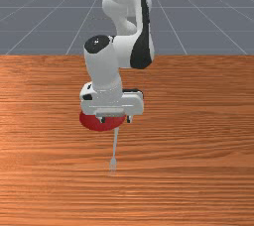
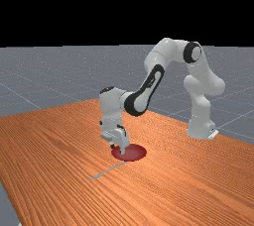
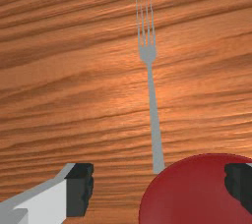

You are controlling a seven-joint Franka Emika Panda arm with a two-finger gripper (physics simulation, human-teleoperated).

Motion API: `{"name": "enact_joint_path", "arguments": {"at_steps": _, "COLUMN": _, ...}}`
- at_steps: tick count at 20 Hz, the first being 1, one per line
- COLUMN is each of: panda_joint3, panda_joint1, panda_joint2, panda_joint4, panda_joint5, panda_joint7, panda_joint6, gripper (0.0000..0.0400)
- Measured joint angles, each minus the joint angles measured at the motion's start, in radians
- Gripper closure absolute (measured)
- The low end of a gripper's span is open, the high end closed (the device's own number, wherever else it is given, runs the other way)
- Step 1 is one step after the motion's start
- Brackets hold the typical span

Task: Put the fork on the plate

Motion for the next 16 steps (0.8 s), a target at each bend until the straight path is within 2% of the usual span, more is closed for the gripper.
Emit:
{"name": "enact_joint_path", "arguments": {"at_steps": 7, "panda_joint3": -0.012, "panda_joint1": -0.005, "panda_joint2": 0.271, "panda_joint4": 0.333, "panda_joint5": -0.007, "panda_joint7": 0.084, "panda_joint6": -0.022, "gripper": 0.0000}}
{"name": "enact_joint_path", "arguments": {"at_steps": 10, "panda_joint3": -0.022, "panda_joint1": 0.009, "panda_joint2": 0.364, "panda_joint4": 0.415, "panda_joint5": -0.025, "panda_joint7": 0.113, "panda_joint6": -0.024, "gripper": 0.0000}}
{"name": "enact_joint_path", "arguments": {"at_steps": 14, "panda_joint3": -0.030, "panda_joint1": 0.017, "panda_joint2": 0.393, "panda_joint4": 0.439, "panda_joint5": -0.036, "panda_joint7": 0.141, "panda_joint6": -0.029, "gripper": 0.0003}}
{"name": "enact_joint_path", "arguments": {"at_steps": 16, "panda_joint3": -0.037, "panda_joint1": 0.024, "panda_joint2": 0.394, "panda_joint4": 0.438, "panda_joint5": -0.053, "panda_joint7": 0.140, "panda_joint6": -0.032, "gripper": 0.0018}}
